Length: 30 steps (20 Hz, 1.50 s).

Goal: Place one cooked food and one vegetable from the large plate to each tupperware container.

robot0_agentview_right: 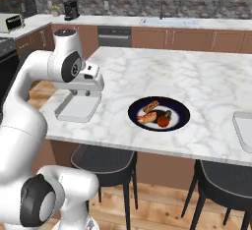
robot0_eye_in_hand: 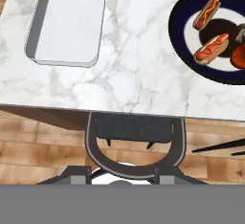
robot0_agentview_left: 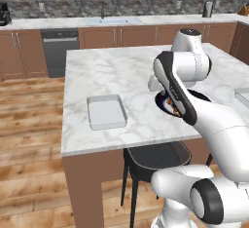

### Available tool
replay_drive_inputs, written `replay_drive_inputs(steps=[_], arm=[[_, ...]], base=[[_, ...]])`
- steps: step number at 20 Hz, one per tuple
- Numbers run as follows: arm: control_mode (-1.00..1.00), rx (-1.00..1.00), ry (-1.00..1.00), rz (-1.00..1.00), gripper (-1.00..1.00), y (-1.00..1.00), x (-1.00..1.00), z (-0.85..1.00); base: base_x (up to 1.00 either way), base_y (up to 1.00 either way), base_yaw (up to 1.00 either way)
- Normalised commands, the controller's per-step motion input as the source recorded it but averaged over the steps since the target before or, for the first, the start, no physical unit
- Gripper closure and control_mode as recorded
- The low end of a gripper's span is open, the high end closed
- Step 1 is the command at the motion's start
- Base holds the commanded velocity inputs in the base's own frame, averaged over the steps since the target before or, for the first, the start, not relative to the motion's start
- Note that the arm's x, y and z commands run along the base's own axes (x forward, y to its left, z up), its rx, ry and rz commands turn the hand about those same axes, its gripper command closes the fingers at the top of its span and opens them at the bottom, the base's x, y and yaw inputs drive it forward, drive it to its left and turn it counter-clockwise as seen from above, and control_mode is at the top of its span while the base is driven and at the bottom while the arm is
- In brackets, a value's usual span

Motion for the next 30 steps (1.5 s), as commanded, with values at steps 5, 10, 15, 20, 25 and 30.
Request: replay_drive_inputs(steps=[5, 10, 15, 20, 25, 30], arm=[[-1.0, -0.06, 0.03, -0.24, -1.0, -0.52, 0.41, -0.35], [-1.0, 0.0, 0.08, -0.55, -1.0, -1.0, 0.45, -0.54], [-1.0, 0.02, 0.01, -0.5, -1.0, -0.74, 0.58, -0.52], [-1.0, 0.13, 0.01, -0.2, -1.0, -0.71, 0.61, -0.51], [-1.0, 0.23, 0.03, 0.02, -1.0, -0.38, 0.48, -0.3], [-1.0, 0.05, 0.0, 0.11, -1.0, -0.04, 0.23, -0.48]], base=[[0.0, 0.0, 0.0], [0.0, 0.0, 0.0], [0.0, 0.0, 0.0], [0.0, 0.0, 0.0], [0.0, 0.0, 0.0], [0.0, 0.0, 0.0]])
